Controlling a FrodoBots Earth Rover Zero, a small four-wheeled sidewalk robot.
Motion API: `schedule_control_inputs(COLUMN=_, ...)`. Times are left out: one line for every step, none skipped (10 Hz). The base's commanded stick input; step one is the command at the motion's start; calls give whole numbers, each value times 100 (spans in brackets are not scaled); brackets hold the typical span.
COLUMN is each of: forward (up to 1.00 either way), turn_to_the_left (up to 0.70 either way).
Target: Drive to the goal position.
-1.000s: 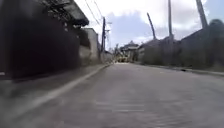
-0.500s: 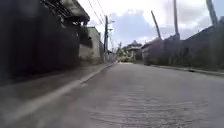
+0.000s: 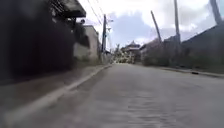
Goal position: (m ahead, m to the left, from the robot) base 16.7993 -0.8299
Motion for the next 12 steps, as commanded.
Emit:
schedule_control_inputs(forward=100, turn_to_the_left=0)
schedule_control_inputs(forward=100, turn_to_the_left=0)
schedule_control_inputs(forward=100, turn_to_the_left=0)
schedule_control_inputs(forward=100, turn_to_the_left=0)
schedule_control_inputs(forward=100, turn_to_the_left=0)
schedule_control_inputs(forward=100, turn_to_the_left=0)
schedule_control_inputs(forward=100, turn_to_the_left=0)
schedule_control_inputs(forward=100, turn_to_the_left=0)
schedule_control_inputs(forward=100, turn_to_the_left=0)
schedule_control_inputs(forward=100, turn_to_the_left=0)
schedule_control_inputs(forward=100, turn_to_the_left=-1)
schedule_control_inputs(forward=100, turn_to_the_left=-14)
